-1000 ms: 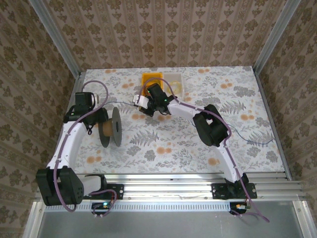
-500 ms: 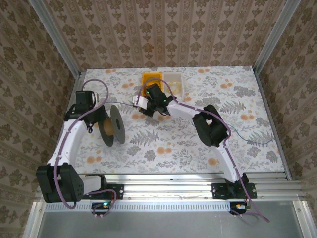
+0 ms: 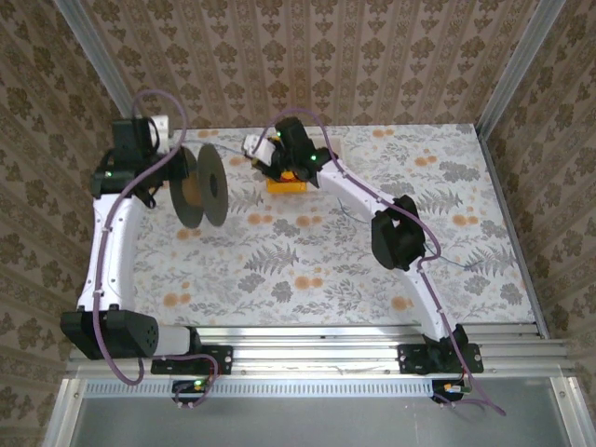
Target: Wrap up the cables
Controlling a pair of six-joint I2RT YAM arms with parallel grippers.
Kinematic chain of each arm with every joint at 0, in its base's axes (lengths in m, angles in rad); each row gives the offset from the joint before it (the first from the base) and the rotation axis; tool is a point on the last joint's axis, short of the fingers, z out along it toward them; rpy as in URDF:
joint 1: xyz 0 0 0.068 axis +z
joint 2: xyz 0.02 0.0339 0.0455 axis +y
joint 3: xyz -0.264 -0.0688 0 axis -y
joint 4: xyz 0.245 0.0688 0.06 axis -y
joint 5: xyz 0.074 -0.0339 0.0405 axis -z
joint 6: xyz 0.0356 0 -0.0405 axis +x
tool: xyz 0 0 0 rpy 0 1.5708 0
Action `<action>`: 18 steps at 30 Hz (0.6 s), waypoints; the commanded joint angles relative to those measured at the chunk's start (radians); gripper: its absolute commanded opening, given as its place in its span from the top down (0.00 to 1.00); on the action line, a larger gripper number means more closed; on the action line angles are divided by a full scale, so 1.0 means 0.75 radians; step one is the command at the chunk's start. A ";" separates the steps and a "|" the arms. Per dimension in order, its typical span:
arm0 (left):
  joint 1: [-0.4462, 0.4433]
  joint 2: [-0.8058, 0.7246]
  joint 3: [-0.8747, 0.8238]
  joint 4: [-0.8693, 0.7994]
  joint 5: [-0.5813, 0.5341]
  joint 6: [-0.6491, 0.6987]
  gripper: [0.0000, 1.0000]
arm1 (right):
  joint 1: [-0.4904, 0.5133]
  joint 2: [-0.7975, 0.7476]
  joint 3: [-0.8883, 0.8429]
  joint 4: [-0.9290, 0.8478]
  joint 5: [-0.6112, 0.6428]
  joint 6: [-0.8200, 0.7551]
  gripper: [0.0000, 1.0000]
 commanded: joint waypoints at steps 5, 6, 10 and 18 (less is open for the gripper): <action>0.024 0.068 0.458 -0.153 0.027 0.083 1.00 | -0.068 0.272 0.560 -0.352 0.023 0.093 1.00; 0.029 0.076 0.489 -0.161 0.029 0.088 1.00 | -0.075 0.276 0.568 -0.337 0.016 0.110 1.00; 0.059 0.093 0.575 -0.170 0.080 0.078 1.00 | -0.085 0.281 0.568 -0.336 -0.006 0.160 1.00; 0.093 0.089 0.600 -0.130 0.222 0.065 1.00 | -0.094 0.290 0.530 -0.347 0.040 0.256 1.00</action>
